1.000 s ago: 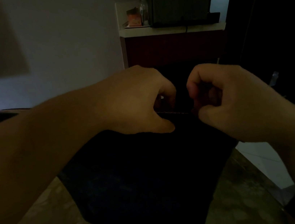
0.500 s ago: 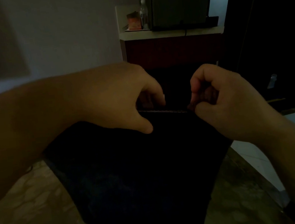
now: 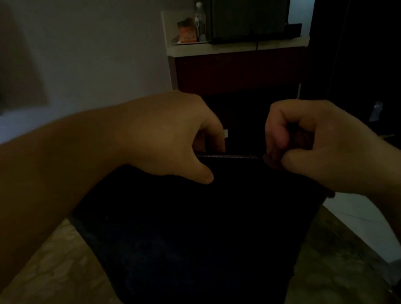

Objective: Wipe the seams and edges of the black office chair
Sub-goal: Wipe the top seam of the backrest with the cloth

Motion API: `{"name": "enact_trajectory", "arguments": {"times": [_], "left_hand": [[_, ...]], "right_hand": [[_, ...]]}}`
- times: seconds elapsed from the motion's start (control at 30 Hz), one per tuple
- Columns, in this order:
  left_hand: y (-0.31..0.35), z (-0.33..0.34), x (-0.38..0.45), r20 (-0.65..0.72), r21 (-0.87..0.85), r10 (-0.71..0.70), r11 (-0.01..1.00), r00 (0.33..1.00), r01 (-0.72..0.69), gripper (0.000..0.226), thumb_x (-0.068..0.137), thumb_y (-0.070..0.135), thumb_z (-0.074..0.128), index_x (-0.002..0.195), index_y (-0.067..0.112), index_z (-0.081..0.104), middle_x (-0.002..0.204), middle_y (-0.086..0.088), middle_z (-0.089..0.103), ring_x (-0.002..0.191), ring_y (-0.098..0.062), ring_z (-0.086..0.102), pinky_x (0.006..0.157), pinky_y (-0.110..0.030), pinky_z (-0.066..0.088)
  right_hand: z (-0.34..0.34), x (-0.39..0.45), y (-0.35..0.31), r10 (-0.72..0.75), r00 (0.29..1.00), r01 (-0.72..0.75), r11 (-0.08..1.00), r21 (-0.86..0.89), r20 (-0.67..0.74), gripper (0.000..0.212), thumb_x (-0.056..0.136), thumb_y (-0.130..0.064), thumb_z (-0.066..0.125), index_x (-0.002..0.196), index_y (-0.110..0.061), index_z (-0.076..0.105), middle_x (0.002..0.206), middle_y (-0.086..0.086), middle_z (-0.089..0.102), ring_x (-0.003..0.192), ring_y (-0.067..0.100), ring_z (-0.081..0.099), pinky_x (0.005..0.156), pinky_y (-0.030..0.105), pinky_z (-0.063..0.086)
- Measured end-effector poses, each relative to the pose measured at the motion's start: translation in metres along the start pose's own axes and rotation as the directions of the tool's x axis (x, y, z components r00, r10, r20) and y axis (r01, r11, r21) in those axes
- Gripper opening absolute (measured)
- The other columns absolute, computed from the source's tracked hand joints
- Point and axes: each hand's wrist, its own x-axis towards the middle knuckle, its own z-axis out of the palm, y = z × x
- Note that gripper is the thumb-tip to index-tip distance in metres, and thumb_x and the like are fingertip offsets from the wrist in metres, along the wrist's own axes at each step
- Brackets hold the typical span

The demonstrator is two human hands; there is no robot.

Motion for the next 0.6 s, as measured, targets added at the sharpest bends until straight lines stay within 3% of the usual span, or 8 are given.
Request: {"name": "enact_trajectory", "arguments": {"times": [0.07,0.13,0.17,0.27,0.3,0.4,0.53,0.6], "left_hand": [[-0.001,0.000,0.001,-0.003,-0.006,-0.004,1.000,1.000,0.004,0.041,0.073,0.047,0.082,0.112,0.037,0.072,0.084,0.020,0.070,0.082,0.010,0.062,0.074,-0.017,0.051],[-0.003,-0.001,0.002,-0.003,-0.015,-0.012,1.000,1.000,0.012,0.042,0.074,0.045,0.082,0.113,0.036,0.072,0.085,0.020,0.070,0.082,0.010,0.062,0.074,-0.015,0.051],[-0.003,-0.002,0.003,0.010,-0.026,-0.018,0.999,1.000,0.018,0.041,0.074,0.045,0.082,0.113,0.036,0.072,0.085,0.019,0.070,0.081,0.010,0.063,0.074,-0.014,0.051],[-0.003,-0.002,0.003,0.036,-0.048,-0.026,0.998,0.999,0.027,0.039,0.072,0.047,0.083,0.108,0.039,0.072,0.084,0.019,0.071,0.078,0.008,0.065,0.071,-0.019,0.053],[-0.003,-0.001,0.003,0.028,-0.049,-0.024,0.998,0.999,0.025,0.038,0.071,0.047,0.083,0.107,0.040,0.072,0.085,0.018,0.071,0.078,0.008,0.065,0.071,-0.021,0.053],[-0.003,-0.001,0.004,0.001,-0.043,-0.015,0.999,1.000,0.015,0.037,0.072,0.047,0.082,0.107,0.040,0.073,0.084,0.018,0.072,0.078,0.007,0.065,0.072,-0.020,0.052],[-0.002,-0.002,0.005,0.028,-0.050,-0.021,0.999,0.999,0.022,0.037,0.071,0.047,0.084,0.105,0.040,0.072,0.084,0.018,0.071,0.077,0.008,0.064,0.070,-0.018,0.052],[-0.003,-0.001,0.006,0.012,-0.047,-0.016,0.999,1.000,0.017,0.037,0.072,0.048,0.082,0.106,0.040,0.071,0.085,0.018,0.071,0.079,0.008,0.063,0.071,-0.018,0.051]], "right_hand": [[0.000,0.003,0.000,0.017,0.999,-0.017,1.000,-0.008,-0.037,0.012,0.069,-0.016,0.062,0.067,-0.024,0.054,0.068,0.014,0.060,0.048,0.030,0.054,0.045,0.043,0.048],[0.001,0.007,0.002,0.003,0.995,-0.010,0.998,-0.068,-0.101,0.010,0.070,-0.017,0.062,0.068,-0.022,0.054,0.062,0.005,0.060,0.044,0.012,0.051,0.041,0.023,0.043],[0.001,0.008,0.002,-0.010,0.996,0.003,0.997,-0.076,-0.087,0.014,0.073,-0.014,0.063,0.067,-0.021,0.053,0.063,0.004,0.060,0.045,0.009,0.051,0.042,0.021,0.041],[-0.001,0.007,-0.002,-0.054,0.998,0.054,0.998,-0.008,0.043,0.020,0.073,-0.008,0.066,0.064,-0.020,0.053,0.071,0.004,0.062,0.058,0.030,0.059,0.051,0.044,0.050],[0.000,0.007,-0.002,-0.041,0.999,0.041,0.999,-0.010,0.018,0.020,0.074,-0.007,0.067,0.065,-0.018,0.054,0.070,0.004,0.062,0.057,0.031,0.058,0.053,0.045,0.052],[0.002,0.012,0.003,-0.015,0.992,0.002,0.995,-0.103,-0.127,0.014,0.075,-0.007,0.066,0.070,-0.016,0.056,0.059,0.002,0.059,0.044,0.011,0.051,0.043,0.021,0.042],[-0.003,0.010,-0.004,-0.035,0.998,0.037,0.999,-0.040,0.059,0.024,0.076,-0.003,0.067,0.064,-0.019,0.052,0.069,0.013,0.060,0.049,0.026,0.055,0.043,0.028,0.043],[-0.003,0.014,0.000,-0.021,1.000,0.021,0.998,-0.058,0.003,0.021,0.077,-0.007,0.068,0.066,-0.019,0.054,0.070,0.015,0.062,0.051,0.030,0.057,0.045,0.034,0.045]]}}
